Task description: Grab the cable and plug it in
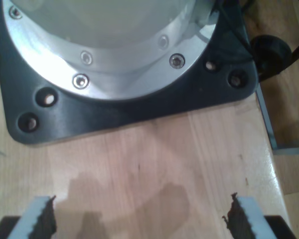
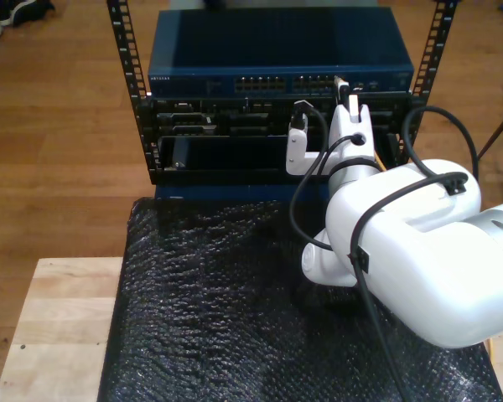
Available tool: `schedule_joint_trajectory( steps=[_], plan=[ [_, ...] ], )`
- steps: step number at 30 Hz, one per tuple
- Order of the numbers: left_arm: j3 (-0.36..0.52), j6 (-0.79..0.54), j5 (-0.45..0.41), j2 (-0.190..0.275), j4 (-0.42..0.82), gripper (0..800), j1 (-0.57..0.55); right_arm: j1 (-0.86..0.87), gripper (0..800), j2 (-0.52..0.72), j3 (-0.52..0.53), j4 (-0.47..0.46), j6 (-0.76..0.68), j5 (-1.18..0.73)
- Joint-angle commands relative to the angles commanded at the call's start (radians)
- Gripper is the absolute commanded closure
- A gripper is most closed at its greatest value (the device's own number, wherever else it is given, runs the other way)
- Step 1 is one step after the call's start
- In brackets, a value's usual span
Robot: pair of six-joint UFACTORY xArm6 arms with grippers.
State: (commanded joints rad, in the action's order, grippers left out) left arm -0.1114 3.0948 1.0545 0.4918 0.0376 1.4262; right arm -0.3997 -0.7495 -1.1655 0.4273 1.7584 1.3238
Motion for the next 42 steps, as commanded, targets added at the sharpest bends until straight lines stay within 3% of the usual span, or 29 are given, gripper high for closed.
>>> schedule_joint_trajectory(
  steps=[42],
  plan=[
    [0.000, 0.000, 0.000, 0.000, 0.000, 0, 0.000, -0.015, 800, 0.015, 0.021, 0.005, -0.037, 0.006]
  ],
)
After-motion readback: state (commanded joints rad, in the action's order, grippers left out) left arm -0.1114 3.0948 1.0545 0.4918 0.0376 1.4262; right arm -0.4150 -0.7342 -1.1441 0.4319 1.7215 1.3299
